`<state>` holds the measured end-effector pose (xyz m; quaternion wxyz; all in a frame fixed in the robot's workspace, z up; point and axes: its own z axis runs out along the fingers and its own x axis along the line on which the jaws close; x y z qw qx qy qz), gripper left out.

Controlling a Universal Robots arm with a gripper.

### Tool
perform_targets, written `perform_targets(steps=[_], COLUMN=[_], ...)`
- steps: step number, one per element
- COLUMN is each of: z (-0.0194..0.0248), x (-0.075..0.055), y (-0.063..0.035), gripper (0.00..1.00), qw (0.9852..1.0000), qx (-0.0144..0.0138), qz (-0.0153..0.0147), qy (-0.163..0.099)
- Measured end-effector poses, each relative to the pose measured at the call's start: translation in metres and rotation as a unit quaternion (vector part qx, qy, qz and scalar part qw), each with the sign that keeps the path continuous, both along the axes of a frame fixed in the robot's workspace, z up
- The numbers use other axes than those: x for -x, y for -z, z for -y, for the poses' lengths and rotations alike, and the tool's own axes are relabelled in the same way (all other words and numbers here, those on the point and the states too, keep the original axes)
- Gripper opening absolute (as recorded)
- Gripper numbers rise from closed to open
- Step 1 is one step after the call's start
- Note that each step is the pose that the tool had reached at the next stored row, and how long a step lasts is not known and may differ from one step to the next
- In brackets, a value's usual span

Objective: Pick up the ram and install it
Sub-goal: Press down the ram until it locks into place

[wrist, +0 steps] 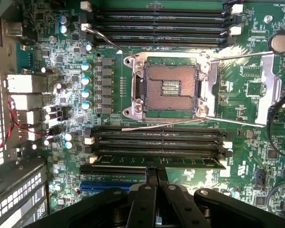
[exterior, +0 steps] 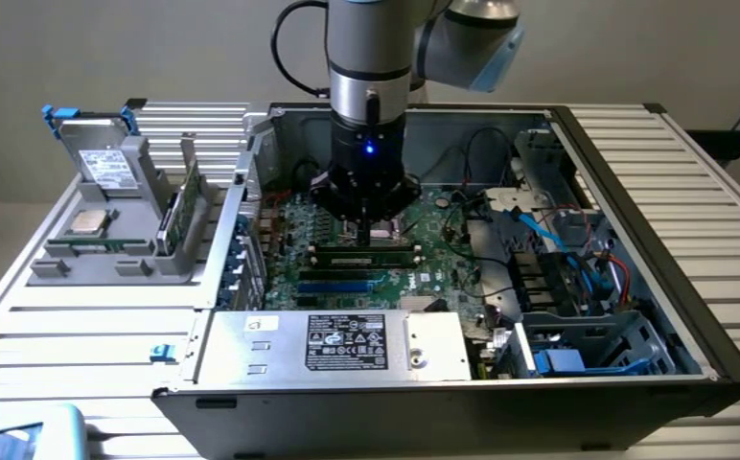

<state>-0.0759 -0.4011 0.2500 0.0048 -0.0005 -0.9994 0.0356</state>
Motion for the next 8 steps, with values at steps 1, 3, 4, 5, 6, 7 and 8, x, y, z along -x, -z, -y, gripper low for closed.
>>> perform_targets(steps=[1,3,4,5,6,7,8], z=[0.0000,-0.0001,-0.0001,-0.0001,-0.0001,-0.0001,-0.0001], x=[0.0000,-0.0001,-0.0001,0.0000,0.0000,0.0000,0.0000], y=[0.0001,0.0001,0.0001,0.0000,0.0000,0.0000,0.0000], gripper=[0.11,0.11,0.11,0.11,0.11,0.11,0.11], qw=[1.0000,1.0000,1.0000,1.0000,1.0000,1.0000,1.0000], qx=[0.0001,0.0001,0.0001,0.0001,0.0001,0.0001,0.0001], qz=[0.0018,0.0028,0.0028,0.0028,0.0028,0.0028,0.0028], qy=[0.004,0.008,0.008,0.008,0.008,0.008,0.008])
